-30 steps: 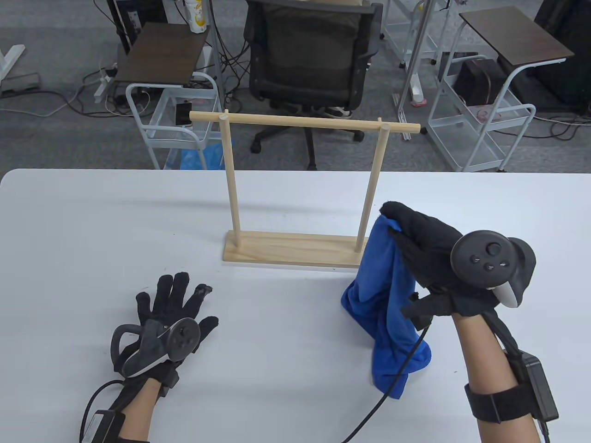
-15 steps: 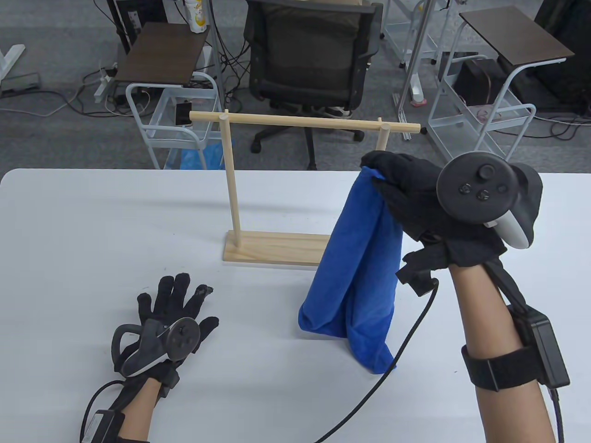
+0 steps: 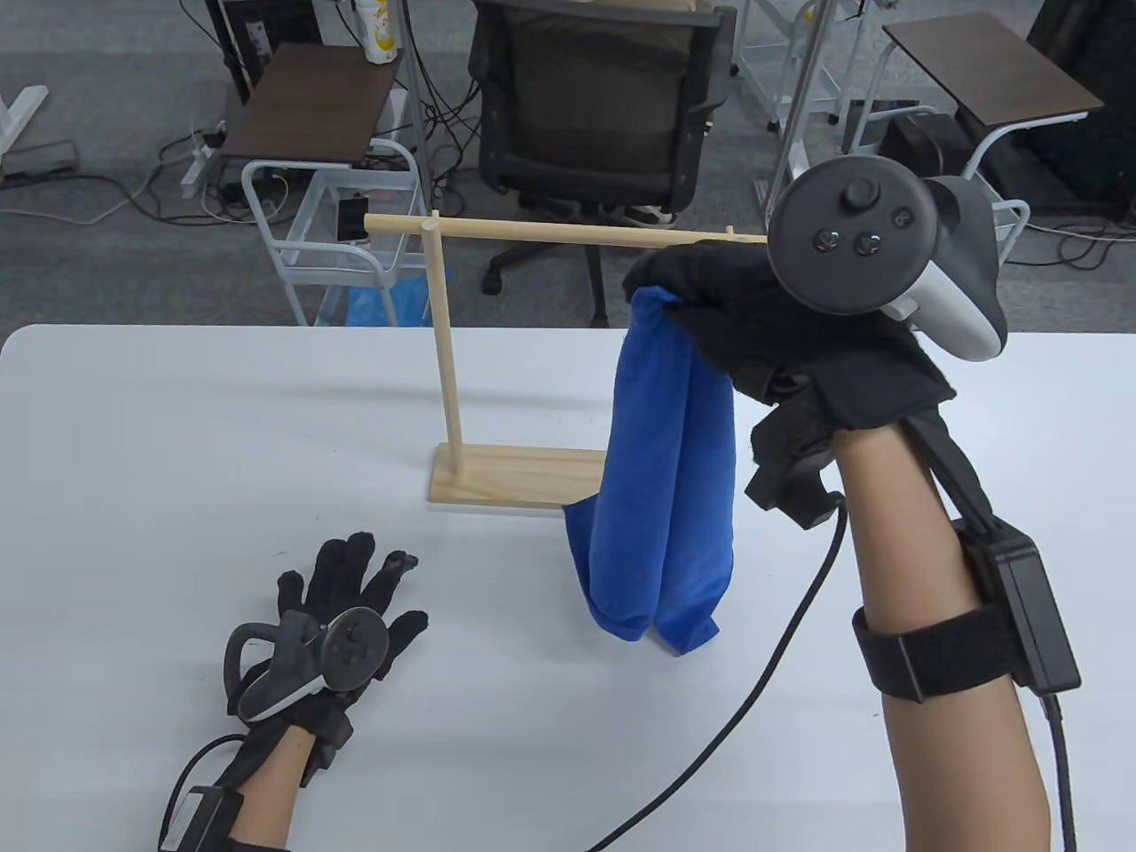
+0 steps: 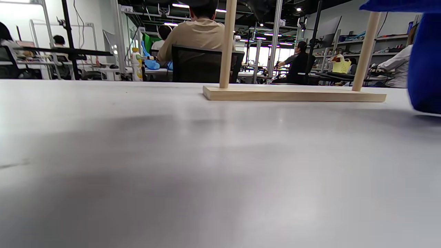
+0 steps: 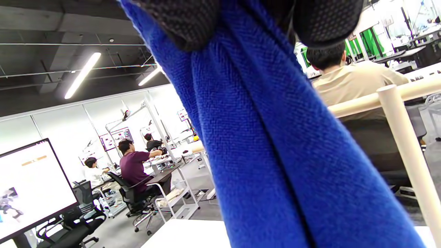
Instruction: Drape square towel over desktop hanging rack bar
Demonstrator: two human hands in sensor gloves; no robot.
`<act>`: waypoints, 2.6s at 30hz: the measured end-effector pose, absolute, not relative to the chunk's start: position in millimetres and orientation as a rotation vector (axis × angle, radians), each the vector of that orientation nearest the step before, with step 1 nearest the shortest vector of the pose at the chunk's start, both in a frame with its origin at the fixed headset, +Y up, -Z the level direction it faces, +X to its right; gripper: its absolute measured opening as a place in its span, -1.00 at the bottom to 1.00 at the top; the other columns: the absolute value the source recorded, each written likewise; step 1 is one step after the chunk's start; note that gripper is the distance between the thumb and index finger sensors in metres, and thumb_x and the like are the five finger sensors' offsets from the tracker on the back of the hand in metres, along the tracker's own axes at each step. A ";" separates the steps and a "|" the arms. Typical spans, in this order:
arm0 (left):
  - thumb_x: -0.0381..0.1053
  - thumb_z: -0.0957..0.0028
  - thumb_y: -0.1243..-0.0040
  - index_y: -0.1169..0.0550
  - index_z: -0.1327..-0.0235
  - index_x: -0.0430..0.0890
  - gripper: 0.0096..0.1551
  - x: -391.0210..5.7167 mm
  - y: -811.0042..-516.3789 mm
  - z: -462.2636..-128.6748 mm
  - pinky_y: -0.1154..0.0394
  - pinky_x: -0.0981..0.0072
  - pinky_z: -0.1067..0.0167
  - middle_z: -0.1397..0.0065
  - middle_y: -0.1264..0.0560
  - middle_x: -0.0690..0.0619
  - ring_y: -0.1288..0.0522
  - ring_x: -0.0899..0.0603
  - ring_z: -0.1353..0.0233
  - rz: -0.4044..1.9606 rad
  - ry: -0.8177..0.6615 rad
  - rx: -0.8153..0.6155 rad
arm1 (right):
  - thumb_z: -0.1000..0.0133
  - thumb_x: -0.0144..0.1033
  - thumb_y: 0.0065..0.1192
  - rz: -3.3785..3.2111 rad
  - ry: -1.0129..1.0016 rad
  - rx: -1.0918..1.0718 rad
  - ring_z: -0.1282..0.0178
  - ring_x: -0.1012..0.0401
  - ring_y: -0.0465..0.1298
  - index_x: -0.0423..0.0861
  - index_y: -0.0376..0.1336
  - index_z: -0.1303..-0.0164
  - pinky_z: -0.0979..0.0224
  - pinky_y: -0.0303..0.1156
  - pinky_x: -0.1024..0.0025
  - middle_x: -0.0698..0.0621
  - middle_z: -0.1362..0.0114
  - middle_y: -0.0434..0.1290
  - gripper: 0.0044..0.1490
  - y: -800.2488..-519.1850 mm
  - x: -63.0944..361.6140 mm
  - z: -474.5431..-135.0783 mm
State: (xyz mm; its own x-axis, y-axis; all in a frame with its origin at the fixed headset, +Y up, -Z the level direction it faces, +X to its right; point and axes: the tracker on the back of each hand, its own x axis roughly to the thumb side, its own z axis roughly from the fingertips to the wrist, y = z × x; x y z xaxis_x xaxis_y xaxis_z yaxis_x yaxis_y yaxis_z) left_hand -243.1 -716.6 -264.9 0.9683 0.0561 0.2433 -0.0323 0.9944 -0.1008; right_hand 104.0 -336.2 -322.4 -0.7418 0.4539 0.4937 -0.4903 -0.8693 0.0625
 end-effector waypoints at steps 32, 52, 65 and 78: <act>0.16 -0.24 -0.15 -0.61 -0.28 0.06 -0.57 -172.3 -729.7 -351.4 -0.46 -0.02 -0.43 -0.30 -0.61 0.12 -0.60 -0.01 -0.25 1.379 -0.245 -0.359 | -0.30 -0.38 0.16 2.521 -0.124 0.592 -0.29 -0.08 0.52 -0.01 0.32 -0.47 -0.33 0.40 -0.06 -0.10 -0.38 0.49 -0.51 -344.9 144.5 -313.6; 0.19 -0.26 -0.12 -0.58 -0.33 0.09 -0.56 -270.4 -558.2 -356.5 -0.43 -0.07 -0.47 -0.37 -0.62 0.13 -0.60 -0.03 -0.33 1.246 -0.229 0.142 | -0.28 -0.19 0.23 2.347 -0.366 0.288 -0.18 -0.04 0.56 -0.07 0.34 -0.41 -0.27 0.43 0.00 -0.07 -0.27 0.54 -0.50 -377.6 229.8 -322.3; 0.18 -0.22 -0.19 -0.61 -0.27 0.07 -0.57 -274.9 -456.3 -376.3 -0.54 0.10 -0.36 -0.20 -0.70 0.18 -0.68 0.06 -0.16 1.066 -0.196 0.409 | -0.30 -0.18 0.19 2.115 -0.401 0.184 -0.19 -0.03 0.56 -0.07 0.33 -0.41 -0.27 0.43 0.01 -0.07 -0.28 0.53 -0.51 -414.4 268.2 -351.1; 0.22 -0.23 -0.18 -0.60 -0.27 0.11 -0.57 -276.9 -406.8 -432.5 -0.51 0.09 -0.42 -0.20 -0.67 0.23 -0.65 0.08 -0.19 0.924 -0.155 0.507 | -0.32 -0.16 0.17 2.002 -0.466 0.122 -0.18 -0.04 0.55 -0.08 0.33 -0.41 -0.27 0.42 0.01 -0.08 -0.27 0.53 -0.51 -407.1 266.3 -396.5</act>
State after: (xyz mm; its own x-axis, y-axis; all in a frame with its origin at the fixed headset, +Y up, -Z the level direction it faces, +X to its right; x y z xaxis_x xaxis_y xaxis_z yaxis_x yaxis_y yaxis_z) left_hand -276.9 -406.8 -432.5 0.6008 0.7236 0.3398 -0.7948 0.4949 0.3513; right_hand 266.3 -407.1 -396.5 -0.4637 0.8391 0.2844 -0.8784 -0.3935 -0.2711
